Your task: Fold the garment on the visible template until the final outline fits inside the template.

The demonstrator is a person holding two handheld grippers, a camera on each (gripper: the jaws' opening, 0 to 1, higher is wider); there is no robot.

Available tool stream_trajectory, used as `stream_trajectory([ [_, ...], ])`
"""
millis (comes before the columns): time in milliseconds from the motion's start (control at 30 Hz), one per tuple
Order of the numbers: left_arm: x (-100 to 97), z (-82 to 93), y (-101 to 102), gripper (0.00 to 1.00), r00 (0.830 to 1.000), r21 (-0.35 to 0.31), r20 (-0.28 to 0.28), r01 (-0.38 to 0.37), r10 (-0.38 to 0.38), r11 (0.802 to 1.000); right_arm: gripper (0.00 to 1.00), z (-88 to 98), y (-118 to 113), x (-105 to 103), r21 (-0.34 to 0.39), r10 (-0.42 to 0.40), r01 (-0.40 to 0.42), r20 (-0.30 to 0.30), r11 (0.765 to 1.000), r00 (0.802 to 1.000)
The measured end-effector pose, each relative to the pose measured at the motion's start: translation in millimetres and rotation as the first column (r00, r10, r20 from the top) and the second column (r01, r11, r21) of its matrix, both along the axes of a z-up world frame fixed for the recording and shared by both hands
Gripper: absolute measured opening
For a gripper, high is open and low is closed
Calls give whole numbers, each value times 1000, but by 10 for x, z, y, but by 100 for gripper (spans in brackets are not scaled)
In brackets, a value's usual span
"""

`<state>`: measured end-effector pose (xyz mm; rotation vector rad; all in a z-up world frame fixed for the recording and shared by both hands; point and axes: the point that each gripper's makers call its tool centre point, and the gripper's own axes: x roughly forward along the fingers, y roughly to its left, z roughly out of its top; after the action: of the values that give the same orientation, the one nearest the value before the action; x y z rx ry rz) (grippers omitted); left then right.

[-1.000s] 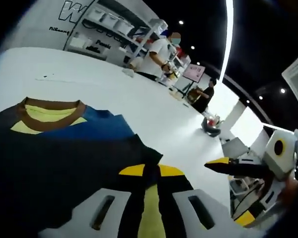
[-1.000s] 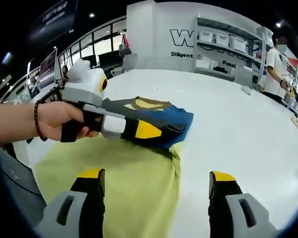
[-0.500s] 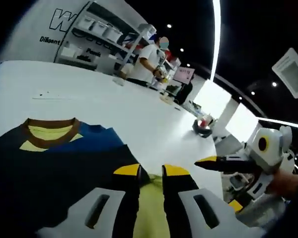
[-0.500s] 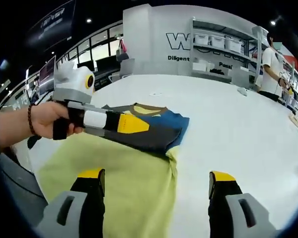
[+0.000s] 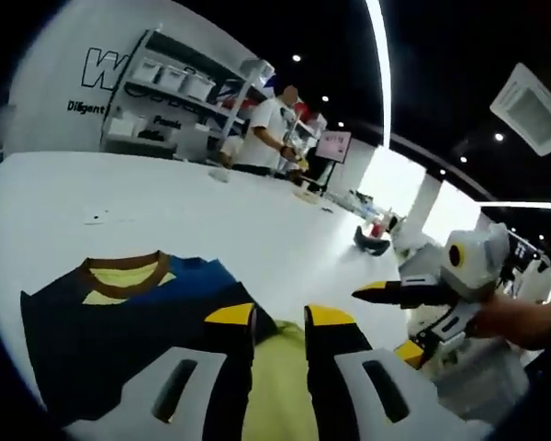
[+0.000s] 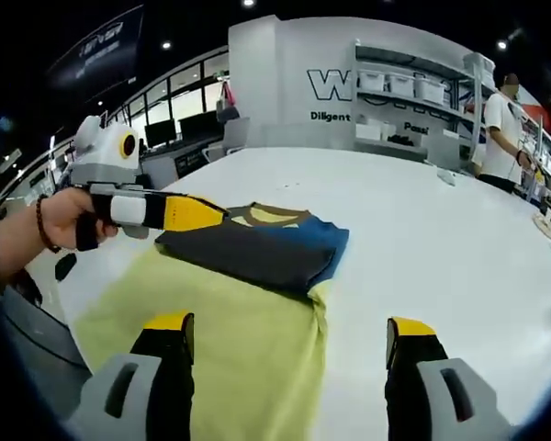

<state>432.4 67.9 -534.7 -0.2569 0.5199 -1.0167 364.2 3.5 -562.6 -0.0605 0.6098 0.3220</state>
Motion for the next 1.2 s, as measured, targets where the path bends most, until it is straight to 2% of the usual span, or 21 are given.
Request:
stream_trajectory([
  [100,-127,151,206,16,998,13,55,4,-4,1000,85,49,4,-46,12,2,-2,11,1000,1000],
  [200,-239,213,416,18,997,17,72,-12,11,1000,84,89,-6,-103,9,11,-11,22,1000,1000],
  [300,-294,227,506,19,997,17,77,-24,23,1000,84,104,-3,-119,8,15,-16,28,1000,999],
  [567,-467,198,800,20,993,76,107,-49,40,996,84,131,23,-155,8,47,-47,34,999,998],
  [833,-621,128,1023,22,993,109,103,-74,63,991,84,157,9,-222,4,77,-77,40,997,996],
  [1033,-761,97,1210,24,990,158,129,-83,63,984,84,137,30,-304,-8,121,-121,36,993,992],
  [1200,-887,35,1423,25,987,207,146,-99,69,973,83,79,98,-363,-25,188,-188,22,982,982],
])
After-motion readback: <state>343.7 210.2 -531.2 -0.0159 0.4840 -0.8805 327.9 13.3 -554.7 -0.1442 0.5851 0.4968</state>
